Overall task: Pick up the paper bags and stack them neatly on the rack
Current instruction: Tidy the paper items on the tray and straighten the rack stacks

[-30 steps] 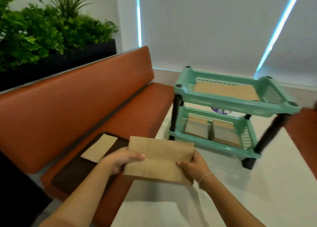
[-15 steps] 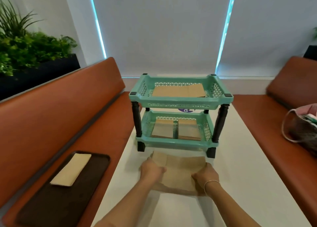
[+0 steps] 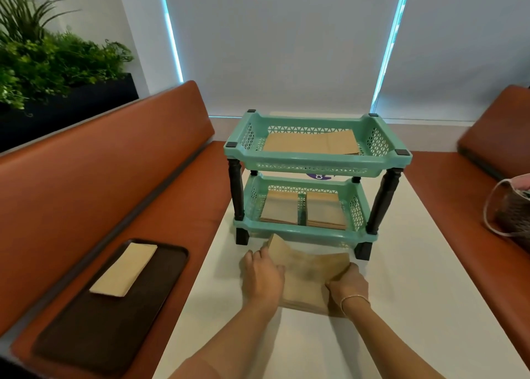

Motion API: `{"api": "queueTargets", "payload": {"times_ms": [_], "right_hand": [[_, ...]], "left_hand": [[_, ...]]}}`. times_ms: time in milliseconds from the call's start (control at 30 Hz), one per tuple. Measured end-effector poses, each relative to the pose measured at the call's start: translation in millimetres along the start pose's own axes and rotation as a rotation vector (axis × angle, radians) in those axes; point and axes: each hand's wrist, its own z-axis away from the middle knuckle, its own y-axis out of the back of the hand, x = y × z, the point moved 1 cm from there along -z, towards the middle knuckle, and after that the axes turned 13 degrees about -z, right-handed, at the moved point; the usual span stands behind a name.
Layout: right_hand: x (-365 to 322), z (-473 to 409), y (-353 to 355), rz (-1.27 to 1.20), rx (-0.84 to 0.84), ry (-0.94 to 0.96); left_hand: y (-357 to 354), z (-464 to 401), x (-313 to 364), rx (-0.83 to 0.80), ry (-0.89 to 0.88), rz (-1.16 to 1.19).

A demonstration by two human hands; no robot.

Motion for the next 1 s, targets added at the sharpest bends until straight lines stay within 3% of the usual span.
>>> {"api": "queueTargets", "payload": {"times_ms": [367, 533, 667, 733, 900, 1000], "right_hand": [[3, -3, -3, 0.003, 0.011, -0.007], [3, -2, 3, 0.177, 0.02, -0.008], [8, -4, 15, 0.191, 0.003, 0.016], [12, -5, 21, 0.059, -0.002, 0.042], [16, 4, 43, -0.654, -0.207, 0.034], [21, 16, 52, -0.758, -0.272, 0.073]], "left_hand": [[11, 7, 9, -0.057, -0.015, 0.05], [16, 4, -1, -0.209, 0.133, 0.312], [27, 8, -12, -0.314, 0.141, 0.623], [34, 10, -15, -0.381, 0.137, 0.802], [45, 18, -26, -0.539, 0.16, 1.062], [46, 30, -36, -0.562, 0.055, 1.064]]}}
